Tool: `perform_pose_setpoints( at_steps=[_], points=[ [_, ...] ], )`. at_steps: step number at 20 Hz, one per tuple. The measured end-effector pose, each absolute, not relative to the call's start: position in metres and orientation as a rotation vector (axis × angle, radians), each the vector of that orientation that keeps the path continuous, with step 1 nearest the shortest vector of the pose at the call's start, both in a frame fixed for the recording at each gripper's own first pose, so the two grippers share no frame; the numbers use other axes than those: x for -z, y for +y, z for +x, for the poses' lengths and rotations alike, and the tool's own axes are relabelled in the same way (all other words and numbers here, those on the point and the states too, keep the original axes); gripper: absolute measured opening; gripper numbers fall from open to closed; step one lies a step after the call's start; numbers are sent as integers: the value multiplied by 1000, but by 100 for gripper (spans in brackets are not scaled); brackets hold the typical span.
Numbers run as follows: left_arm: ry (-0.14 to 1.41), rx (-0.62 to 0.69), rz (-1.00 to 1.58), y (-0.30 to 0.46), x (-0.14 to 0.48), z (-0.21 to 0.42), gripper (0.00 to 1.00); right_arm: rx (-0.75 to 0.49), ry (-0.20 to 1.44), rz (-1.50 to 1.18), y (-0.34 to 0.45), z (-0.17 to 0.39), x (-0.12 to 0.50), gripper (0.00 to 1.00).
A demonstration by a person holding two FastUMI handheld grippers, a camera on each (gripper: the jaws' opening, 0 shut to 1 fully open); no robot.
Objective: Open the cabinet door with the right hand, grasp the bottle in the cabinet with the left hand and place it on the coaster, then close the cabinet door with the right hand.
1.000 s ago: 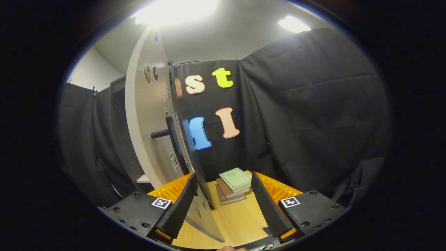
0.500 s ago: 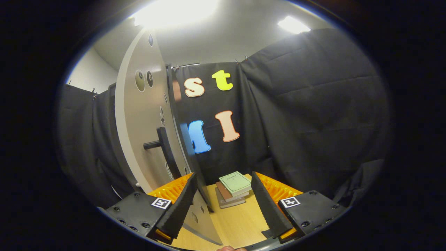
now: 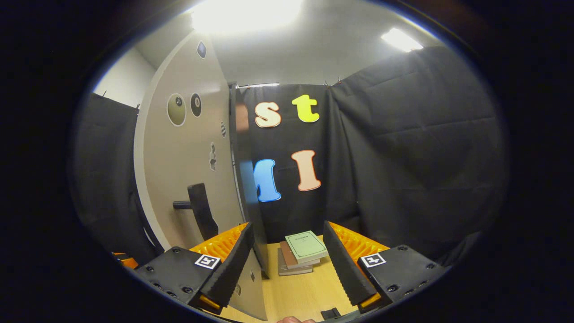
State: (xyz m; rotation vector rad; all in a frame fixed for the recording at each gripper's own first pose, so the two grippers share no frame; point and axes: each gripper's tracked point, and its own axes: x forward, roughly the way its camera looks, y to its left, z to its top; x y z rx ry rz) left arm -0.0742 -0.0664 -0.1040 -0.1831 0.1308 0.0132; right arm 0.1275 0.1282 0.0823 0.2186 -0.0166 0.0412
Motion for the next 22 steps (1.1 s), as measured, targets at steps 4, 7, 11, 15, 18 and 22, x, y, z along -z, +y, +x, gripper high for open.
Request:
perform_pose_setpoints(
  at_steps=[4, 7, 11, 15, 18, 22],
  points=[
    [175, -113, -163, -66, 89, -95, 87, -121, 23, 92, 137, 132, -73, 97],
    [164, -170, -184, -59, 74, -110, 87, -147, 19, 60, 140, 125, -73, 92],
    [164, -197, -189, -45, 70, -111, 87, -169, 75, 166, 157, 122, -69, 96],
    [162, -163, -172, -22, 71, -99, 87, -143, 80, 172, 175, 118, -71, 96],
    [177, -146, -158, 6, 78, -88, 89, -141, 84, 193, 211, 117, -74, 97],
    [177, -134, -158, 45, 85, -77, 87, -155, 82, 227, 263, 116, -80, 96]
  ],
)
